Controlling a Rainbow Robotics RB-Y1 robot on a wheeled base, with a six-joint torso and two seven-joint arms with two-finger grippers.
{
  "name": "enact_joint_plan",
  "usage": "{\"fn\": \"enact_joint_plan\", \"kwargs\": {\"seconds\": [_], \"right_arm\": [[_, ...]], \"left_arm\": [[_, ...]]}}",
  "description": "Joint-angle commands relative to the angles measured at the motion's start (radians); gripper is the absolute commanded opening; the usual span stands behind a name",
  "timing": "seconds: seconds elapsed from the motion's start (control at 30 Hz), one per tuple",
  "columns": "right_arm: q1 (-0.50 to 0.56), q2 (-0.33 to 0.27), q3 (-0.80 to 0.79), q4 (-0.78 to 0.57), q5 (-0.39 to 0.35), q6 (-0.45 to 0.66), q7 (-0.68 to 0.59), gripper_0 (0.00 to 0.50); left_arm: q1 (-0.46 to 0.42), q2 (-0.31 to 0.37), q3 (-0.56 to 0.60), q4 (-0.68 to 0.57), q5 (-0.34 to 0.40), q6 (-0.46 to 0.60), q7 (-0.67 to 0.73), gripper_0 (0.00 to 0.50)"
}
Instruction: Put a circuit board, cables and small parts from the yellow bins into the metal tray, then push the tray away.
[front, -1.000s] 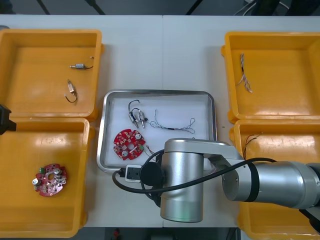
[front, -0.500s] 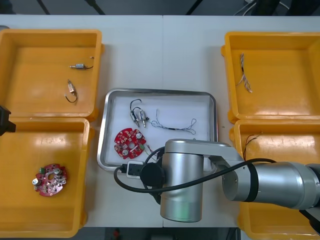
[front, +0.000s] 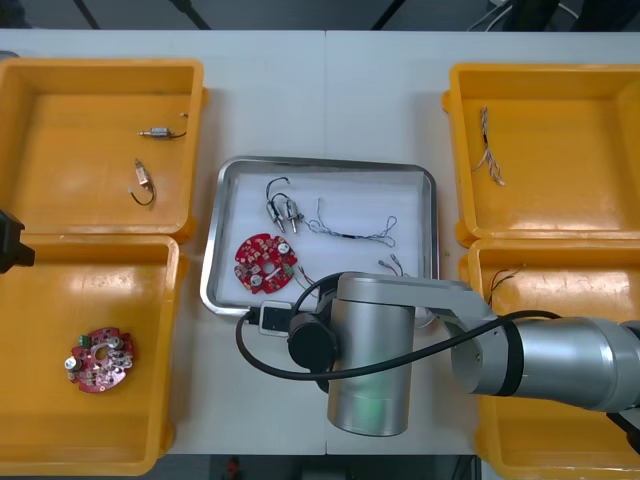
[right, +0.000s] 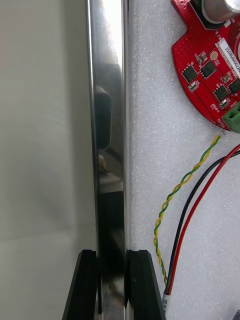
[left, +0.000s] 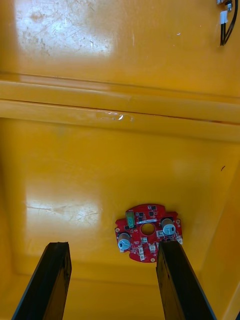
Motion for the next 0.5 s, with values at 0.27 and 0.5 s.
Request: {"fn": "enact_joint_plan", "kwargs": {"seconds": [0.27,0.5], "right_arm": [[-0.131,-0.022,0.014,0.119,0.015,-0.064,0.021,0.0],[-0.19,-0.02,0.014,0.194,0.017,-0.092,0.064,0.0]], "left_arm": [[0.023,0.042,0.021,-0.026,0.011,0.011,-0.022,0.5],[0.023,0.042,0.021,-0.026,0.011,0.011,-0.022,0.5]]}}
